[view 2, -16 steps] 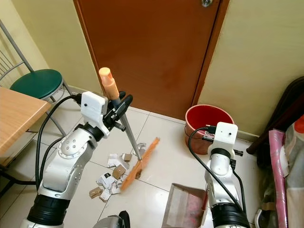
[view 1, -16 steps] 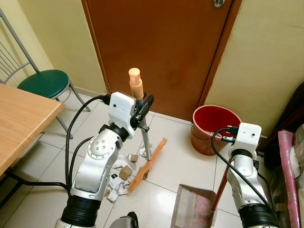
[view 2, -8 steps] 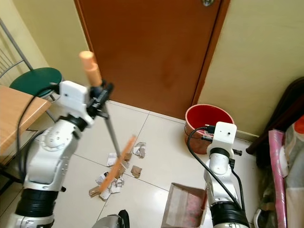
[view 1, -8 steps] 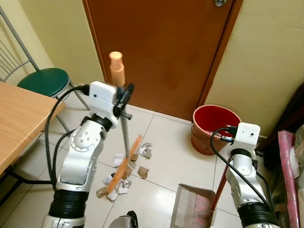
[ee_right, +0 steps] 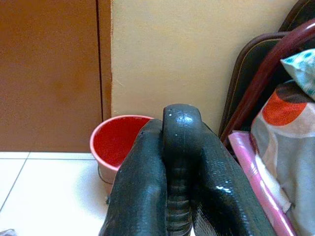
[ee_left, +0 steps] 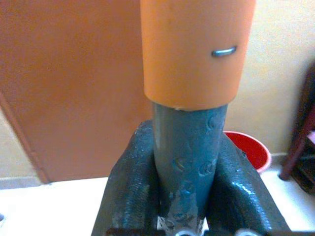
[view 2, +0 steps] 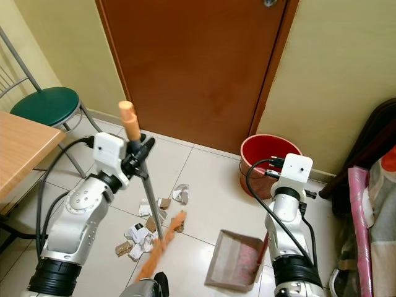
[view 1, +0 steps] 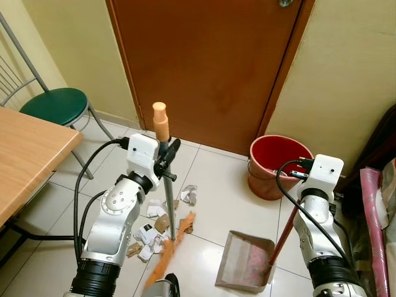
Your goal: Sweep floor
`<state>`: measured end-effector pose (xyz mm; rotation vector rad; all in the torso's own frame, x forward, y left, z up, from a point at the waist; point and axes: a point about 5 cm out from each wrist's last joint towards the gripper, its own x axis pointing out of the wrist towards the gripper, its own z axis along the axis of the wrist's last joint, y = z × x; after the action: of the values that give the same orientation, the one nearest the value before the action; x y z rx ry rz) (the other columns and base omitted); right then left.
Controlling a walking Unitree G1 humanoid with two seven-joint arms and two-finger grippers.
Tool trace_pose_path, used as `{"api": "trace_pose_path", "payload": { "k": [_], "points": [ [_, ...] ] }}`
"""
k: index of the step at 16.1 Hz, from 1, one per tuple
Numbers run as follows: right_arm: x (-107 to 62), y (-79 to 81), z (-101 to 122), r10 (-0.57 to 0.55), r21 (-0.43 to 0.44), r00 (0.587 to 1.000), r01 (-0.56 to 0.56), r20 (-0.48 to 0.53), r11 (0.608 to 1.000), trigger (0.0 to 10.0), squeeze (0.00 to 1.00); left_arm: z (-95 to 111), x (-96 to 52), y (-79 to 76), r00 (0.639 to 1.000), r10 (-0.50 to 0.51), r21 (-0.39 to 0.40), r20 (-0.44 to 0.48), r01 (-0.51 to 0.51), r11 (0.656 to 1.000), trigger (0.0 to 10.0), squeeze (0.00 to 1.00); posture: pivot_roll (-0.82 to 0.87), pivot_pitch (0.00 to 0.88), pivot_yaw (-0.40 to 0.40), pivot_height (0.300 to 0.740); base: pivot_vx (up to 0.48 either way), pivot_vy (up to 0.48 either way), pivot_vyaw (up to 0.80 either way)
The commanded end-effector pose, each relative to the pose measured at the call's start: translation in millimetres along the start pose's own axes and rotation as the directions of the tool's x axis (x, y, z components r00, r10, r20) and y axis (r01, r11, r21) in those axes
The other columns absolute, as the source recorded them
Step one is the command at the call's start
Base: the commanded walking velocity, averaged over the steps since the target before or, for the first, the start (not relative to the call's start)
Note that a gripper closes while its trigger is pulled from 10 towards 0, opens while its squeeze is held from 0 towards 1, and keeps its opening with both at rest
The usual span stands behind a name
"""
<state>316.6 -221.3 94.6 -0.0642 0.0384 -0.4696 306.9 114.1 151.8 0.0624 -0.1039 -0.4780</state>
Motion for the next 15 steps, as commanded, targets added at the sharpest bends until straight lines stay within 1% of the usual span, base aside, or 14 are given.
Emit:
{"api": "trace_pose_path", "payload": {
  "k": [1,3,5,6,7,8,9,10,11,12,15],
  "points": [
    [-2.5,-0.3,-6,0.0,0.016,1.0,0.001,-0.018,1.0,10.0,0.0,3,1.2,-1.3,0.999,-0.03,0.041,0.023,0.029,0.999,10.0,0.0,0.07,0.157,0.032,0.74,0.0,0.0,0.0],
    [-8.3,-1.3,-13,0.01,0.01,0.999,-0.01,-0.032,1.0,10.0,0.0,-7,1.8,-7.1,0.997,-0.069,0.02,-0.016,0.07,0.997,10.0,0.0,0.07,0.16,0.031,0.74,0.0,0.0,0.0],
    [-9.7,-8.2,-18,-0.014,-0.018,0.999,0.013,-0.037,1.0,10.0,0.0,-9,1.3,-20.4,0.989,-0.143,-0.017,-0.031,0.142,0.99,10.0,0.0,0.07,0.163,0.034,0.74,0.0,0.0,0.0],
    [-9.2,-7.0,-18,-0.002,-0.051,1.0,0.001,-0.027,0.999,10.0,0.0,-7,0.5,-30.9,0.981,-0.194,-0.119,-0.012,0.191,0.974,10.0,0.0,0.07,0.163,0.034,0.74,0.0,0.0,0.0],
    [-8.9,-3.3,-17,0.013,-0.064,1.0,-0.014,-0.017,0.998,10.0,0.0,-4,-0.3,-39.9,0.97,-0.242,-0.171,0.005,0.24,0.956,10.0,0.0,0.06,0.166,0.032,0.74,0.0,0.0,0.0],
    [-8.7,-1.5,-17,0.015,-0.065,1.0,-0.016,-0.014,0.998,10.0,0.0,-3,-0.8,-44.4,0.963,-0.269,-0.181,0.007,0.266,0.947,10.0,0.0,0.06,0.166,0.032,0.74,0.0,0.0,0.0],
    [-7.2,-0.9,-16,-0.012,-0.084,1.0,0.01,-0.019,0.996,10.0,0.0,0,-1.2,-52.1,0.952,-0.306,-0.22,0.012,0.301,0.928,10.0,0.0,0.07,0.167,0.027,0.74,0.0,0.0,0.0],
    [-6.6,-0.1,-16,-0.005,-0.075,1.0,0.003,-0.022,0.997,10.0,0.0,3,-1.6,-56.2,0.943,-0.332,-0.241,0.02,0.327,0.914,10.0,0.0,0.07,0.168,0.026,0.74,0.0,0.0,0.0],
    [-6.4,-0.1,-16,-0.001,-0.072,1.0,-0.001,-0.022,0.997,10.0,0.0,4,-1.7,-57.6,0.94,-0.34,-0.246,0.024,0.336,0.909,10.0,0.0,0.07,0.168,0.025,0.74,0.0,0.0,0.0],
    [-4.8,-1.0,-15,-0.007,-0.084,1.0,0.006,-0.016,0.996,10.0,0.0,11,-2.1,-61.4,0.929,-0.368,-0.271,0.037,0.363,0.891,10.0,0.0,0.07,0.168,0.021,0.74,0.0,0.0,0.0],
    [-2.1,-3.6,-14,-0.022,-0.108,1.0,0.021,-0.011,0.994,10.0,0.0,19,-1.9,-62.3,0.921,-0.384,-0.3,0.057,0.383,0.874,10.0,0.0,0.07,0.167,0.018,0.74,0.0,0.0,0.0]
  ]
}}
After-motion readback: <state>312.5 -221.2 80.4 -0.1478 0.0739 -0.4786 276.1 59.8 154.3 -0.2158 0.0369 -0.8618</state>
